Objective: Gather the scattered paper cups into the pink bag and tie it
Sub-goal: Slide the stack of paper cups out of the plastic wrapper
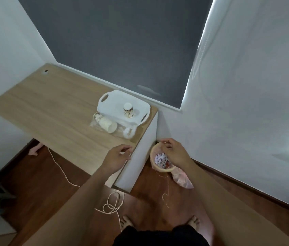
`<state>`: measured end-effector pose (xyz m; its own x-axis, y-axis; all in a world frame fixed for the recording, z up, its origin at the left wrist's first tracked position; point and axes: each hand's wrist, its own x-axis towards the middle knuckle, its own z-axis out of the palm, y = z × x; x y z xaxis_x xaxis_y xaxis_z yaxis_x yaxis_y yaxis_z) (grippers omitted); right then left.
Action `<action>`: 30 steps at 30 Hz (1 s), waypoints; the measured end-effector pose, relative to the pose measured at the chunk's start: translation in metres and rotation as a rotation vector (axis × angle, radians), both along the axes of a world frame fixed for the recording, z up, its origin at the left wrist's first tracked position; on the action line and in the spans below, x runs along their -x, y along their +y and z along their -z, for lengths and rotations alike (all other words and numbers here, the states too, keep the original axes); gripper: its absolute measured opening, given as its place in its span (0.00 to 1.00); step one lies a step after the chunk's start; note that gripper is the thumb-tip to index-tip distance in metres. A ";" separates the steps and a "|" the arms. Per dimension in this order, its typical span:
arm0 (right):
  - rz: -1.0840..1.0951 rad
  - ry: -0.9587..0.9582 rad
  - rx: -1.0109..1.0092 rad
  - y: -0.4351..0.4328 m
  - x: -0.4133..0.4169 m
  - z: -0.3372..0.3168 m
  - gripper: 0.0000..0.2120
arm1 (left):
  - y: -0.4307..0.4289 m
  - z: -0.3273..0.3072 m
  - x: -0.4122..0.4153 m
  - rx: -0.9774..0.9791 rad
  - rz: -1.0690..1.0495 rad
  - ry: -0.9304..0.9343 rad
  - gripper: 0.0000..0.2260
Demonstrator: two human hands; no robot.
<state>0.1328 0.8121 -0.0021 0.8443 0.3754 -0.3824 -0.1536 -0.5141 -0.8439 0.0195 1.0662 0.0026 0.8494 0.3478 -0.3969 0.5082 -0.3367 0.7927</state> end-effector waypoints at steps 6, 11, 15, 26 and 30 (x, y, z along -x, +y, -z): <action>0.064 0.045 -0.051 0.074 0.015 -0.001 0.13 | 0.082 -0.002 0.004 0.038 -0.020 -0.028 0.10; 0.064 0.070 -0.034 0.117 0.010 0.003 0.14 | 0.127 0.002 -0.007 0.067 -0.040 -0.021 0.09; 0.058 0.101 0.000 0.143 -0.008 0.011 0.14 | 0.152 0.009 -0.022 0.085 -0.060 -0.020 0.10; 0.154 0.253 0.118 0.206 -0.065 0.045 0.27 | 0.209 0.019 -0.048 0.080 -0.121 0.045 0.11; 0.164 0.334 0.120 0.217 -0.072 0.053 0.31 | 0.226 0.023 -0.057 0.094 -0.110 0.063 0.11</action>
<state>0.2051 1.0292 -0.0550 0.7111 0.1820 -0.6792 -0.4978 -0.5519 -0.6691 0.0762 1.2919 -0.0201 0.7810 0.3958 -0.4831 0.5873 -0.2023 0.7837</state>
